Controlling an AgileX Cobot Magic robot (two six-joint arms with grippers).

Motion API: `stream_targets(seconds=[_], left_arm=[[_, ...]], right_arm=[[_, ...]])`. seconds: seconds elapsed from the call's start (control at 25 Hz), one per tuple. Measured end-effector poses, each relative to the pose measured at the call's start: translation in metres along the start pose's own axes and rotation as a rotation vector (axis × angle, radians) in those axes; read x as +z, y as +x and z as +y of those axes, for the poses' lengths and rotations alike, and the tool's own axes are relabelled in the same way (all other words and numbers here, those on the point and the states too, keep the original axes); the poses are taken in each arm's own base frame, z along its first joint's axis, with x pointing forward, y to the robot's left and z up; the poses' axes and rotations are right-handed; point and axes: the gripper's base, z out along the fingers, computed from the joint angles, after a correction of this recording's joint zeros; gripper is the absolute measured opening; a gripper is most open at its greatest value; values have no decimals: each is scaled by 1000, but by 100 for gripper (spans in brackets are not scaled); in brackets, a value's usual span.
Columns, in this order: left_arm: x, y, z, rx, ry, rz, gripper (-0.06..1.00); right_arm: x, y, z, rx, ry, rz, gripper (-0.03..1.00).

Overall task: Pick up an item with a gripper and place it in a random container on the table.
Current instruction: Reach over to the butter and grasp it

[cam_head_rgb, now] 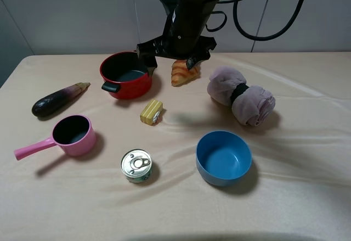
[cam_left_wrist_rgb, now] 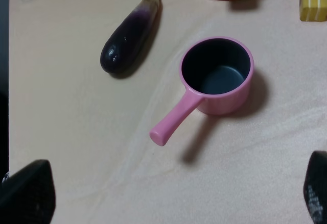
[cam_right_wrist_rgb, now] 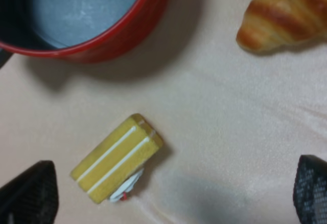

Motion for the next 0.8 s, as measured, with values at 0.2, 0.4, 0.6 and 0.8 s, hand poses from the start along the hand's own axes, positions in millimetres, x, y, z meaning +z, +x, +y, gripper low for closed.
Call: stream_targets(seconds=[0.2,0.4,0.6,0.8], left_arm=[[0,0,0,0,0,0,99],[0,0,0,0,0,0,99],[0,0,0,0,0,0,99],[0,0,0,0,0,0,99]], right_arm=[[19,7,4,65,26,30,69],[37,15,10,52,51,58,69],[51,21,14,56,68,66,69],[54,20,23,45,69,6,69]])
